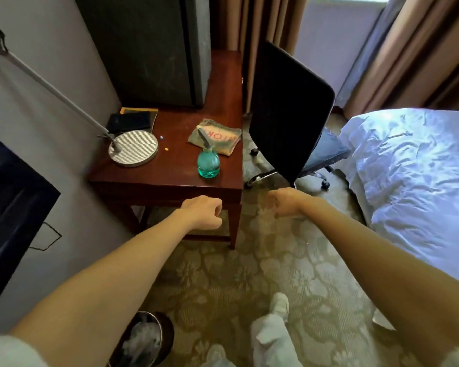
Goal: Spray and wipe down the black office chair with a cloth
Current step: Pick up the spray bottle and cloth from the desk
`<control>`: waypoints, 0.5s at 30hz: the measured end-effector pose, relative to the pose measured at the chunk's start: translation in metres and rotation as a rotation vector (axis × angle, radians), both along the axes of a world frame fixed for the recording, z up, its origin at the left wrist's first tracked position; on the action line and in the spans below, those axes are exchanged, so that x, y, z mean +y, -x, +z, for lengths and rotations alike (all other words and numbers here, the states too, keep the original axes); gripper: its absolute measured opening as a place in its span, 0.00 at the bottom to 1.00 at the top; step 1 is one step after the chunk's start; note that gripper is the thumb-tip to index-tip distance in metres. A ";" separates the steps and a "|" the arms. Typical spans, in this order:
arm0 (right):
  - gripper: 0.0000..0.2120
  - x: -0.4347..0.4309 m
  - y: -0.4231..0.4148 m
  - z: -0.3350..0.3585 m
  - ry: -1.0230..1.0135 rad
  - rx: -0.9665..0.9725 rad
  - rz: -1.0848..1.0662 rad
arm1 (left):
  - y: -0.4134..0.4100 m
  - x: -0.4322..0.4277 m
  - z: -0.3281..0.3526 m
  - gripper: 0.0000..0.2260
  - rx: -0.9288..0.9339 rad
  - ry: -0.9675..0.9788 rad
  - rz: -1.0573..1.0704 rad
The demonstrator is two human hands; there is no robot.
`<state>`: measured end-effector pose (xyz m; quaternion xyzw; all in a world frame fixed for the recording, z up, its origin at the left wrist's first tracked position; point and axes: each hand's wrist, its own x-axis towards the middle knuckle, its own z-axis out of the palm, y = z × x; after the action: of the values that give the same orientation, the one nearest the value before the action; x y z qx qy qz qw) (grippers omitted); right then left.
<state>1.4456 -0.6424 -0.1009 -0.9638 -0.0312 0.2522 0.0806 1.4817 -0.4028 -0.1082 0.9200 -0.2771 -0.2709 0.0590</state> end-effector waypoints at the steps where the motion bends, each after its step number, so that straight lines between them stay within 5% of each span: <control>1: 0.17 -0.007 -0.010 -0.001 -0.006 0.004 -0.001 | -0.009 -0.006 -0.003 0.06 0.007 0.005 0.008; 15: 0.20 -0.096 -0.198 -0.002 -0.007 0.048 0.182 | -0.125 -0.092 -0.035 0.10 0.016 0.016 0.333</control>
<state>1.6436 -0.7382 -0.1027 -0.9504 -0.1173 0.2813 0.0613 1.6066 -0.4950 -0.1433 0.9505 -0.1227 -0.2623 0.1126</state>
